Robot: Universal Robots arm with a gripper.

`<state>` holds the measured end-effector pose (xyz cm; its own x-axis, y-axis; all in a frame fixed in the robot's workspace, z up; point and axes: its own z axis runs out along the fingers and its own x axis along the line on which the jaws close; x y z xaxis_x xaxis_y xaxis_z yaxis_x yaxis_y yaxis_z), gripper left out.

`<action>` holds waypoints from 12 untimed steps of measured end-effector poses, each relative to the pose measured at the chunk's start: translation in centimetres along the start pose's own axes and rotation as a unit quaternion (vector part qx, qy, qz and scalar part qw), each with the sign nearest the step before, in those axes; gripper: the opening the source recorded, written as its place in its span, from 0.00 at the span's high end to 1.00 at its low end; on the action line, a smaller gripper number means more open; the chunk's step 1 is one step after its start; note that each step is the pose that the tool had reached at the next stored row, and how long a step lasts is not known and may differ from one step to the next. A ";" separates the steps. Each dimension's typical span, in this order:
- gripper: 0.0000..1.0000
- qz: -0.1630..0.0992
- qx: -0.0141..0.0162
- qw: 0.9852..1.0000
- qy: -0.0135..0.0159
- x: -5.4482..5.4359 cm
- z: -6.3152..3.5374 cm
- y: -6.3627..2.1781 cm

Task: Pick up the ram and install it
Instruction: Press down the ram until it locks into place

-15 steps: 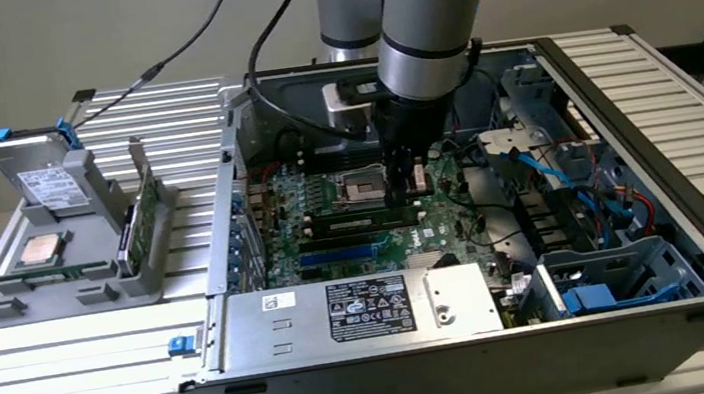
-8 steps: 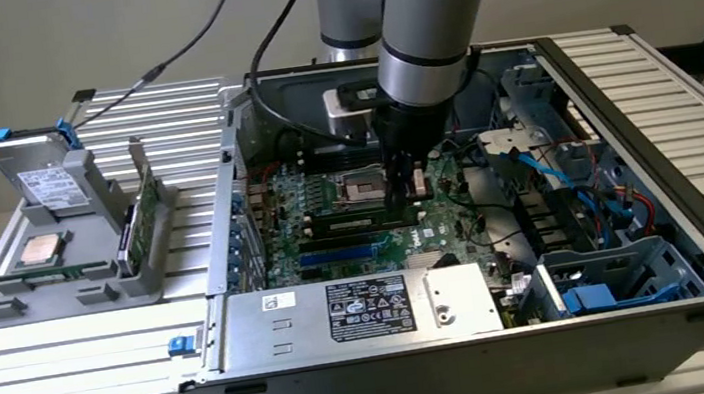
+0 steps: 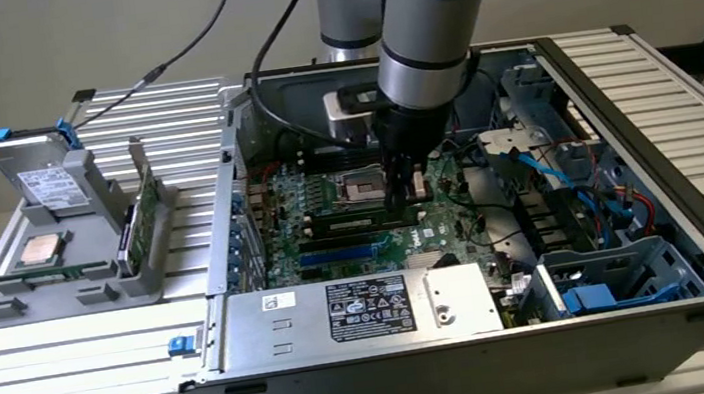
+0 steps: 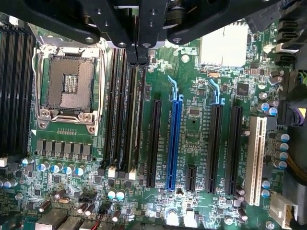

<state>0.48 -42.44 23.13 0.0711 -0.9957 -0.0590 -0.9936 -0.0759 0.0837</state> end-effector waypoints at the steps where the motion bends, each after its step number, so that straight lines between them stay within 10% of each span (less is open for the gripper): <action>1: 0.90 0.000 0.000 1.000 0.000 0.0 0.07 -0.01; 12: 0.90 0.000 0.000 1.000 0.000 0.0 0.49 -0.04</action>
<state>0.48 -42.45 22.64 0.0710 -0.9958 -0.0583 -0.9935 -0.0758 0.0846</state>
